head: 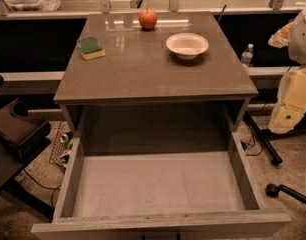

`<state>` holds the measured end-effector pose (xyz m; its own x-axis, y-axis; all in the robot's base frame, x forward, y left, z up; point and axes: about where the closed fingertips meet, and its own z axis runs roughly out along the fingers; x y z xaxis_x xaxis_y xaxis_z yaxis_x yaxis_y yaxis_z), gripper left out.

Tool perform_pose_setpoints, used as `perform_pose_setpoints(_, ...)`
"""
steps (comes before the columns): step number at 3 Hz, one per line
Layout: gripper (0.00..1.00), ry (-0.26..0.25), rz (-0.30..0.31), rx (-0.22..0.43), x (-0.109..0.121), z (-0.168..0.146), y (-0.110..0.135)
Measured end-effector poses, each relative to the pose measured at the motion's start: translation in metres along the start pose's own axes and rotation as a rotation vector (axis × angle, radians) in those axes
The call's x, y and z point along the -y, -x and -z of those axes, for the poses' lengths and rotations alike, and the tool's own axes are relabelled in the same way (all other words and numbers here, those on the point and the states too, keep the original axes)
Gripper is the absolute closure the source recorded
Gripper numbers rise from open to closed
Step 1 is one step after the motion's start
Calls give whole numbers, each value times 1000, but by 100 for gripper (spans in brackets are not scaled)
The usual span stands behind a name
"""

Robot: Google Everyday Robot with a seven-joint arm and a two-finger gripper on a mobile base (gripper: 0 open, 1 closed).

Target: Place sponge into top drawer

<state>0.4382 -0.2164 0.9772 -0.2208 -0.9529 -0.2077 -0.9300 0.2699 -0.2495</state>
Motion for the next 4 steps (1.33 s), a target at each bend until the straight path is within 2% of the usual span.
perform_pose_setpoints(1,0,-7,5,6,1,0,2)
perform_pose_setpoints(2,0,-72,52,67,14,-3,22)
perform_pose_setpoints(3,0,-84,6,223,36,-37,61)
perform_pose_setpoints(4,0,-111,-56,434,74,-62,105)
